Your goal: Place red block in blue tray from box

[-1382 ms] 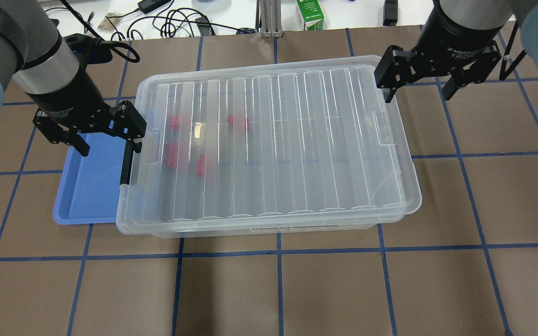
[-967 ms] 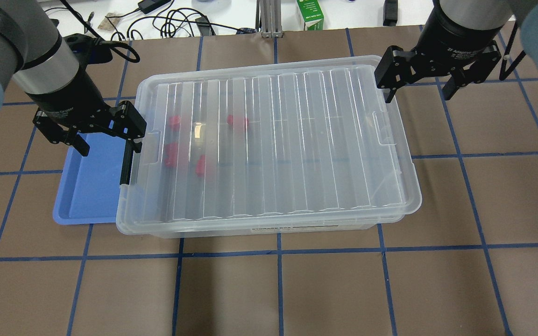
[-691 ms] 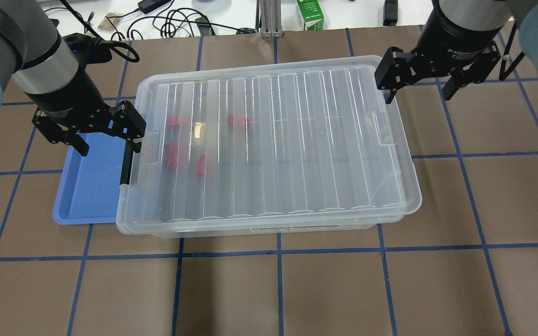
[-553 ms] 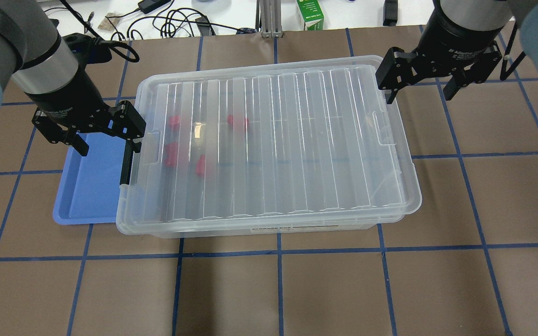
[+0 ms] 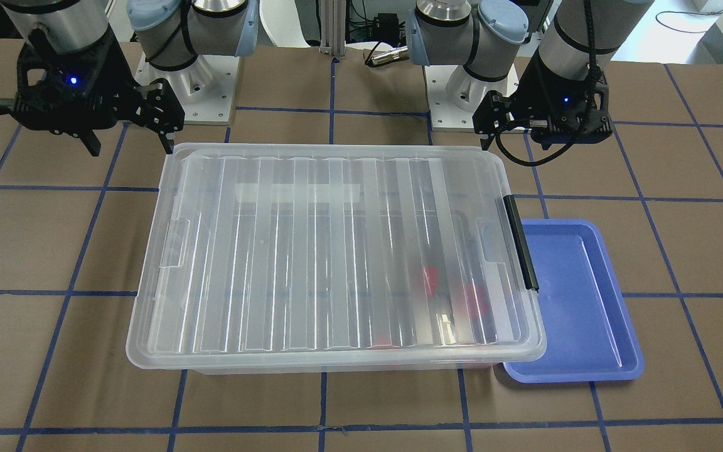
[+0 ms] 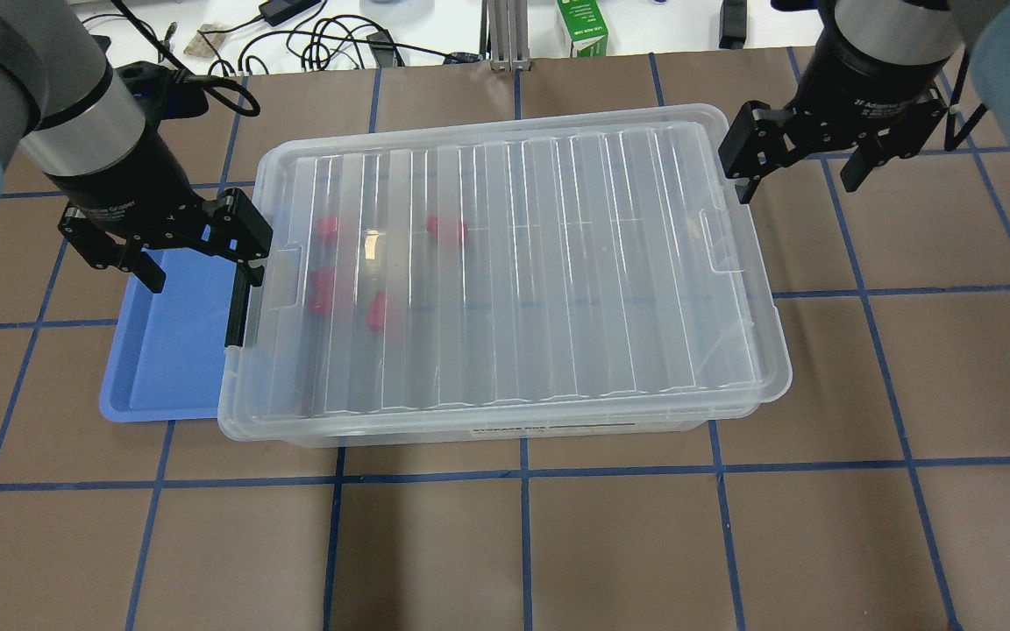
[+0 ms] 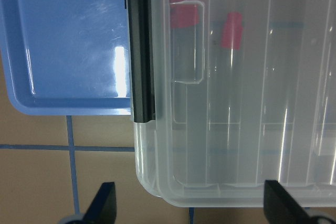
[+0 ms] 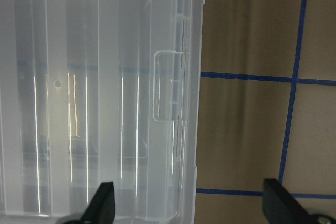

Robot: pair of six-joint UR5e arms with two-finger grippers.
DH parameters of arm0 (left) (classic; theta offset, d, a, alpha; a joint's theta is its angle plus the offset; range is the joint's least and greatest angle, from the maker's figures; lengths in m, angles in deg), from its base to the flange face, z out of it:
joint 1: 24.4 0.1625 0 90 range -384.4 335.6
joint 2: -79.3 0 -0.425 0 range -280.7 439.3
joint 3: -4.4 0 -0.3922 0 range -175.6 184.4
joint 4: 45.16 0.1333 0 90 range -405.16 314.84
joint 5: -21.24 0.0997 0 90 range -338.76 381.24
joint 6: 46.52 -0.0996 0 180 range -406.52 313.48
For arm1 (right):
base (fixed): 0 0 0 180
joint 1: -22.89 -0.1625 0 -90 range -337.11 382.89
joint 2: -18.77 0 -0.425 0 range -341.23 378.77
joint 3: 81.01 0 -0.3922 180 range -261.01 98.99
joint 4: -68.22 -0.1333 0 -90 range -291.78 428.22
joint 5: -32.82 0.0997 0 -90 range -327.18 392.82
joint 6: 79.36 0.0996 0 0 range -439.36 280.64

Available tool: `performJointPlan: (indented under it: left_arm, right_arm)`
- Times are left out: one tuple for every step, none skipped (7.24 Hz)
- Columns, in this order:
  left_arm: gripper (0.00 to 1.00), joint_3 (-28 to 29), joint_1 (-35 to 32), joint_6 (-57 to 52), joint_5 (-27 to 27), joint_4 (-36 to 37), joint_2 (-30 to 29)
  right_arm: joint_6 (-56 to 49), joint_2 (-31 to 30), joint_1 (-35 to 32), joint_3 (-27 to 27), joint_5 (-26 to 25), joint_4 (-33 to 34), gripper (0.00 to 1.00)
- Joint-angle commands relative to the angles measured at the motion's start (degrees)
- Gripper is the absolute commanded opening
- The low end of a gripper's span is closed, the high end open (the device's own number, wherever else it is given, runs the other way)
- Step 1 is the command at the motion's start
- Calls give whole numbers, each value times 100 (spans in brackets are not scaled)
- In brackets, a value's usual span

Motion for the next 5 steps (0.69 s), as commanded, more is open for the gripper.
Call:
performJointPlan:
  left_arm:
    - [100,-5,3,-3,7,-2,0]
    - [100,-5,12,-3,7,-11,0]
    - [100,-5,12,-3,7,-11,0]
    - [100,-5,12,-3,7,-11,9]
    - [100,-5,12,-3,7,-11,9]
  right_arm:
    - [-183,503,66,490,-17,1009,99]
    - [-183,653,66,832,9,1545,99]
    - [-201,742,75,1209,-25,2081,99]
    - [-279,743,84,1396,-34,2443,99]
    - [-358,769,101,1424,-26,2508,99]
